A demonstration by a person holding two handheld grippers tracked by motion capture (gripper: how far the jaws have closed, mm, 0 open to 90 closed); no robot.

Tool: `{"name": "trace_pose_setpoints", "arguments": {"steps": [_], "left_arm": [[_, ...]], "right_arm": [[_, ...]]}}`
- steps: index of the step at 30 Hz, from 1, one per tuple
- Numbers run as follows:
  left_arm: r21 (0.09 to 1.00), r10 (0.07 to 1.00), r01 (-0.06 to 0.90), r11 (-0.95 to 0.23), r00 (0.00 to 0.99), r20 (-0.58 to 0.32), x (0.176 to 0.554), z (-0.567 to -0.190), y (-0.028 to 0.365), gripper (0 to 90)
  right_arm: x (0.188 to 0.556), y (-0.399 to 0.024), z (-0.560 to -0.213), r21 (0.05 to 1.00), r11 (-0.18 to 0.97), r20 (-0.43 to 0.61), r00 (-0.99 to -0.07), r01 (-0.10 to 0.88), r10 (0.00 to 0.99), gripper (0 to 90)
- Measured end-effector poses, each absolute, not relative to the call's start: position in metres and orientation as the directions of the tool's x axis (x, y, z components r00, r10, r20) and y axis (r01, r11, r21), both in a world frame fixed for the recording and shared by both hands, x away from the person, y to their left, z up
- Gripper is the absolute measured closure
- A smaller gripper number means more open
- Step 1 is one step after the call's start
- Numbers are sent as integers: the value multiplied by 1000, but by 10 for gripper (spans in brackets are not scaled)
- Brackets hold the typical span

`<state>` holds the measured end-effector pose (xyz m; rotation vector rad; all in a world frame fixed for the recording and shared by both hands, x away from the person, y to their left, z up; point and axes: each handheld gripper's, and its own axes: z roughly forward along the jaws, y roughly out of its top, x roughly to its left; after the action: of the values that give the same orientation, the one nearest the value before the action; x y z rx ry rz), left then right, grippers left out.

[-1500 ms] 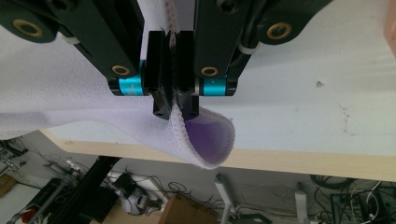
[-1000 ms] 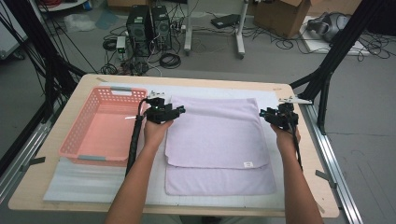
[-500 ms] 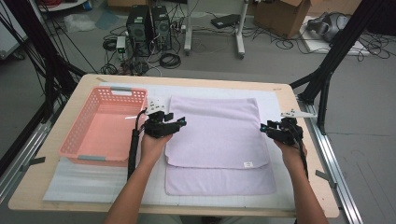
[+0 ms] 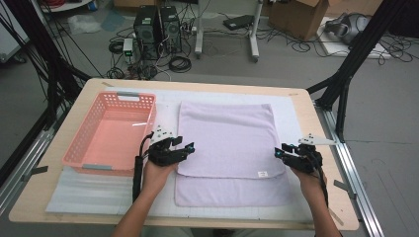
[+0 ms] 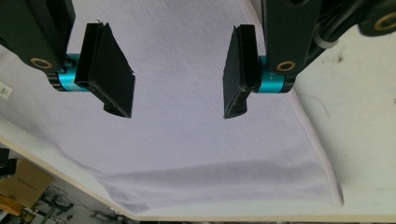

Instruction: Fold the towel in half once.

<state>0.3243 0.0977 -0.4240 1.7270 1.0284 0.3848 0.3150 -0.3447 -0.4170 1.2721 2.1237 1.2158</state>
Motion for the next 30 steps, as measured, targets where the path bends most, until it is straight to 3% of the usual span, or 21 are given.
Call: {"name": "trace_pose_setpoints", "arguments": {"steps": [15,30], "left_arm": [[854,809,505,-122,549,-209,285,-443,114,472],[804,810,580,-132,530,-250,275,-452,126,692]], "right_arm": [[279,-336,-425,816,265,72,-545,513,835,586],[269,-337,-423,814,300,29,-550,498,835,584]]}}
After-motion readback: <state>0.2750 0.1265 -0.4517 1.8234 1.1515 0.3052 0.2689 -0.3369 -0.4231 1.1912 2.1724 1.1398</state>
